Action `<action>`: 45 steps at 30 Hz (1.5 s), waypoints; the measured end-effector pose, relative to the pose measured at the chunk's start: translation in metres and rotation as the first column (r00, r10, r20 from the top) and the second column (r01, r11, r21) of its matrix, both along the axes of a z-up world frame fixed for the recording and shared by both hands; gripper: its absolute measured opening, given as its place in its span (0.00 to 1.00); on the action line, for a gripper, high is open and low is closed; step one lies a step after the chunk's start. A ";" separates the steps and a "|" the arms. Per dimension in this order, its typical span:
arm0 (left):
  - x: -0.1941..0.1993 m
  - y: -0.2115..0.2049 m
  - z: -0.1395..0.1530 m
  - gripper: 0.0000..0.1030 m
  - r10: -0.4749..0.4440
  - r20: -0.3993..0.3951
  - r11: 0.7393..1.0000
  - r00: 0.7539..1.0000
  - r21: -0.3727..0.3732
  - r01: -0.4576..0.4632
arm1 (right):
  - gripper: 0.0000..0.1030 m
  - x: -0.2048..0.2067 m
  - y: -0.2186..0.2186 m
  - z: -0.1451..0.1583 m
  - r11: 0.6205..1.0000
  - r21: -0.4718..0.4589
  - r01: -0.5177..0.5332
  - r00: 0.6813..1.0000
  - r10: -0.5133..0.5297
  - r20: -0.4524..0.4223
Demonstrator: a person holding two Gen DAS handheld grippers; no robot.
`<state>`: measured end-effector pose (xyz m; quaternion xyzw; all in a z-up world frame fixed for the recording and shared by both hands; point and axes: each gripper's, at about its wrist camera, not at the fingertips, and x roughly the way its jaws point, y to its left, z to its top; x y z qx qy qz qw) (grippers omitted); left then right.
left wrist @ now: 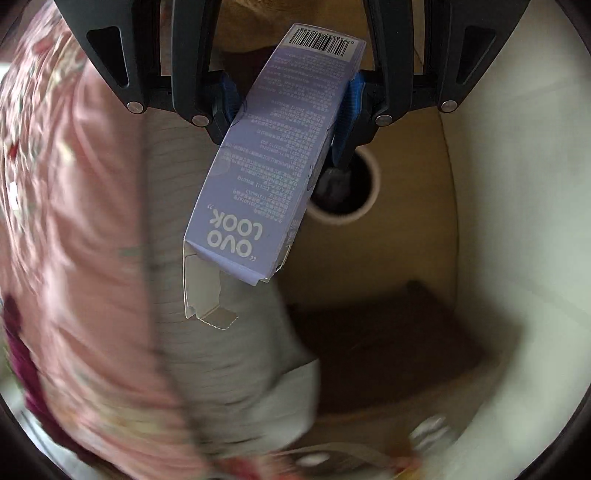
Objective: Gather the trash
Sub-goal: 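Carry the purple box and medicine box in both grippers over the bin, then open the left gripper over the bin while the right gripper releases the medicine box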
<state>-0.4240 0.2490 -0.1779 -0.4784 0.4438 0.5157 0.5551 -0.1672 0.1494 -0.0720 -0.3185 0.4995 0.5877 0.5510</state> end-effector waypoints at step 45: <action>-0.171 -0.048 -0.057 0.94 0.268 -0.347 0.959 0.899 0.181 -0.216 | 0.83 -0.250 0.145 -0.303 0.815 -0.381 -0.437 0.899 0.405 -0.165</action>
